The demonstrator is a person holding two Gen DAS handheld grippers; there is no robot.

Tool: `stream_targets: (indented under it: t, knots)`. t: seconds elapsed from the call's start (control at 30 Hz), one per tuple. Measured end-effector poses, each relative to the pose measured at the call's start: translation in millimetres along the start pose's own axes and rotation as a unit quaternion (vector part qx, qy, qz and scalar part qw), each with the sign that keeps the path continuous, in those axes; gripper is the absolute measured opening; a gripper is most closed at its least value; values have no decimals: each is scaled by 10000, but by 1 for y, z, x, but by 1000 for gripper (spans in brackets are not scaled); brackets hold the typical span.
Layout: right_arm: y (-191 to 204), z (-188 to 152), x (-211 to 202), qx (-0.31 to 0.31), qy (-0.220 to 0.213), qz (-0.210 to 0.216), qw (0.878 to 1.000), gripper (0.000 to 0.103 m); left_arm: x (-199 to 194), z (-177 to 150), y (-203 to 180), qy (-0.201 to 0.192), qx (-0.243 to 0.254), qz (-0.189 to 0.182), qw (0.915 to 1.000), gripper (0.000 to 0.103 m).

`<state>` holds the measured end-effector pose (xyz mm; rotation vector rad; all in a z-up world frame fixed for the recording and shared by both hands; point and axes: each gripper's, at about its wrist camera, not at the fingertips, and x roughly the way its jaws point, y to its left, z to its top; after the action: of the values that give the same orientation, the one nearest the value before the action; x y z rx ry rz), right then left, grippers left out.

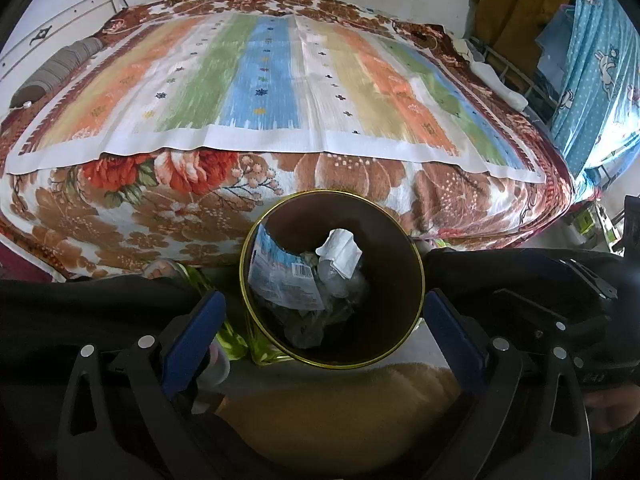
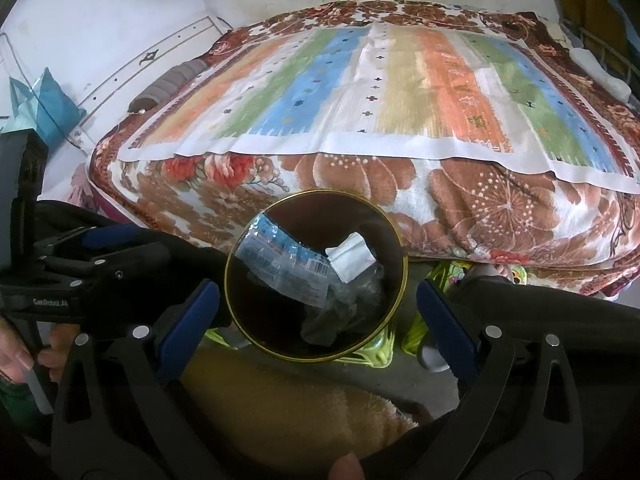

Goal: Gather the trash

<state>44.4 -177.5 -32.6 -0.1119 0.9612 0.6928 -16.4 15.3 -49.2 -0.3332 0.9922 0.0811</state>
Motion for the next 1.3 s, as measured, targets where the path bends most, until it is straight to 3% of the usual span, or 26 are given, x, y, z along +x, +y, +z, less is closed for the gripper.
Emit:
stream_targets:
  t: [1.3]
  knots:
    - [4, -2, 0, 66, 19, 71, 10000, 94, 2, -1, -1, 4, 8, -20, 10000, 97]
